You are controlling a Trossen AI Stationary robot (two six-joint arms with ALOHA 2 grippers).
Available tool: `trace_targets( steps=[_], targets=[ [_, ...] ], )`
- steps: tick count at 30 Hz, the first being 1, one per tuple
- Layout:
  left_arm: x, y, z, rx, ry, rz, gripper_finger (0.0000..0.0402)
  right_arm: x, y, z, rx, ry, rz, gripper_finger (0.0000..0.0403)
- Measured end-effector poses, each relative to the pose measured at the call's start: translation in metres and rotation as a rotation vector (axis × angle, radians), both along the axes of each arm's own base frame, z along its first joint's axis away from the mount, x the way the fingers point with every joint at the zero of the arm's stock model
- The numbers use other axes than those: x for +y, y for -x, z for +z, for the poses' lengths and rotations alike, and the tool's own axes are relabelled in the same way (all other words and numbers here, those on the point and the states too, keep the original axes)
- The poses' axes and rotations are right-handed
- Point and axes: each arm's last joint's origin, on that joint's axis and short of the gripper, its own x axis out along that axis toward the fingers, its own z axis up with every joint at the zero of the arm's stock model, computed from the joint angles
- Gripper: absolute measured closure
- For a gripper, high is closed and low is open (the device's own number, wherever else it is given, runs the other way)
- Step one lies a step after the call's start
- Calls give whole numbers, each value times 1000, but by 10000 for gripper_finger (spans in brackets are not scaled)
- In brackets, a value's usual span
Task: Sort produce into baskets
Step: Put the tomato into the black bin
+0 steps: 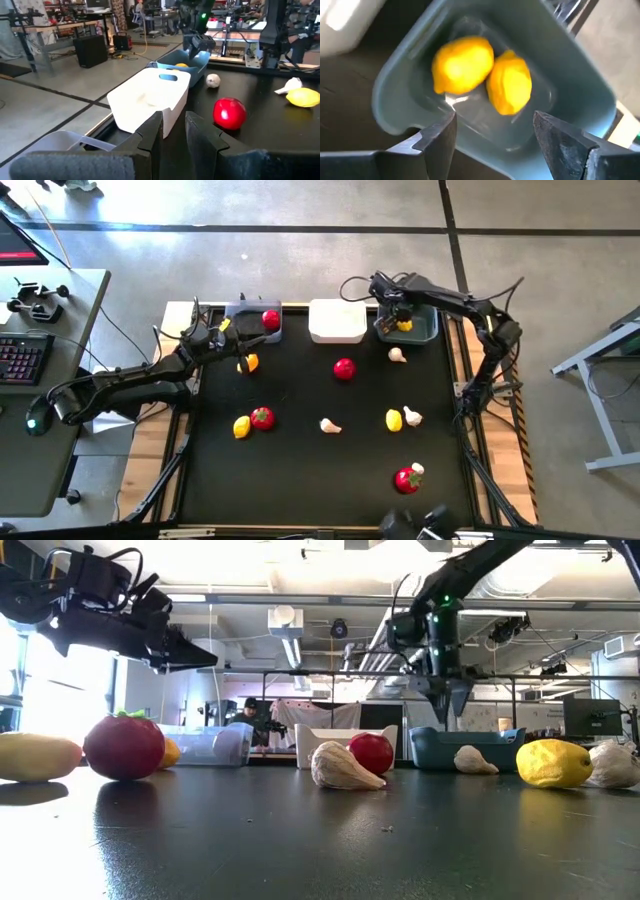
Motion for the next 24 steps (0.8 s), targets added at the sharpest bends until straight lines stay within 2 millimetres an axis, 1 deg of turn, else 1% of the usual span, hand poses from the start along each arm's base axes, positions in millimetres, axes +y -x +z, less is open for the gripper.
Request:
trace_targets(
  steps=[3,7,11,14,16,18,21,24],
  targets=[
    [0,0,0,0,0,0,332,10,-3,13,-13,62,16,148],
    [0,0,0,-1,0,0,332,27,-3,33,-53,153,-12,148],
    [0,0,0,-4,3,0,332,50,-2,51,-114,189,-33,148],
    [0,0,0,-4,3,0,332,72,-1,58,-155,221,-45,148],
    [0,0,0,0,-7,-1,332,87,1,55,-173,230,-51,148],
    [0,0,0,9,-25,-4,332,104,3,47,-182,232,-56,148],
    [0,0,1,18,-57,-7,332,125,7,27,-193,229,-41,148],
    [0,0,1,24,-69,-8,332,141,10,3,-184,184,5,148]
  ],
)
